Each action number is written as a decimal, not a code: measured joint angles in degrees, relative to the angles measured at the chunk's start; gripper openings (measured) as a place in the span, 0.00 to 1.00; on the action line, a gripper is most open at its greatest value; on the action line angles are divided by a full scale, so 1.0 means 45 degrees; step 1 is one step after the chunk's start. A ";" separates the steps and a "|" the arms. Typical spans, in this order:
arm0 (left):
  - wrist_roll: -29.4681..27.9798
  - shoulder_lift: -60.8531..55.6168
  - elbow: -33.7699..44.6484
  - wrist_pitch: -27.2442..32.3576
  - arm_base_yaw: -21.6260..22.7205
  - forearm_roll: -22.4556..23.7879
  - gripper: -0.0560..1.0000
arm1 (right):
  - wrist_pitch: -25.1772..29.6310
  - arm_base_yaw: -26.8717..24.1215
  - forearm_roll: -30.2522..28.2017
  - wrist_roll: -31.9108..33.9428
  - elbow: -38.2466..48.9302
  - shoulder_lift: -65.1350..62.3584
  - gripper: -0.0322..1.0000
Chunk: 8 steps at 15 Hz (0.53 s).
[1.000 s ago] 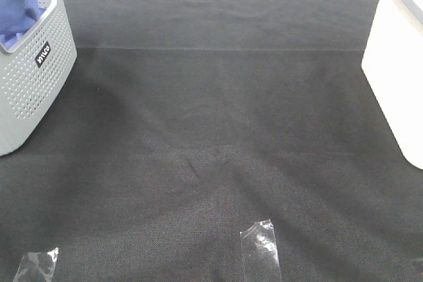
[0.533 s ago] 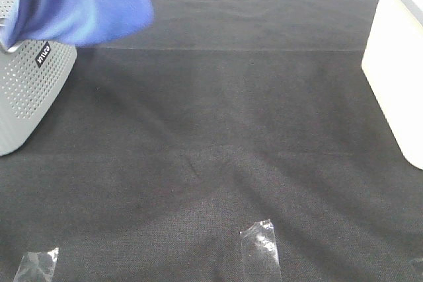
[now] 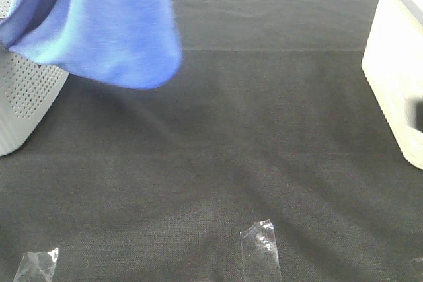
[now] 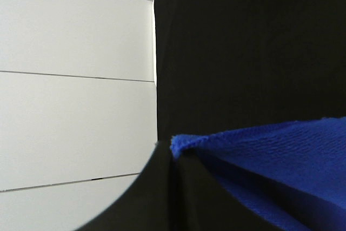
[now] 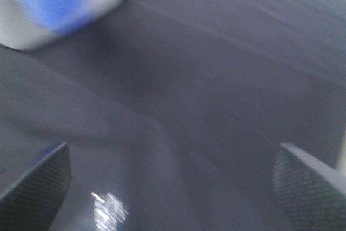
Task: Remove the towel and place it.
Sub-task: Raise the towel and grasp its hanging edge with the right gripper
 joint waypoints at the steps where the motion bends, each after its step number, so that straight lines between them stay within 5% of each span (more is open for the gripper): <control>1: 0.0000 0.0000 0.0000 0.0000 -0.0178 0.0000 0.05 | 0.0178 0.0000 0.2075 -0.2355 0.0000 0.1057 0.95; 4: 0.0000 0.0000 0.0000 0.0013 -0.0624 -0.0115 0.05 | 0.1324 0.0000 0.6175 -0.7856 0.0000 0.4074 0.95; 8: 0.0000 0.0013 0.0000 0.0013 -0.0866 -0.0675 0.05 | 0.2967 0.0000 0.9740 -1.2605 0.0000 0.7996 0.94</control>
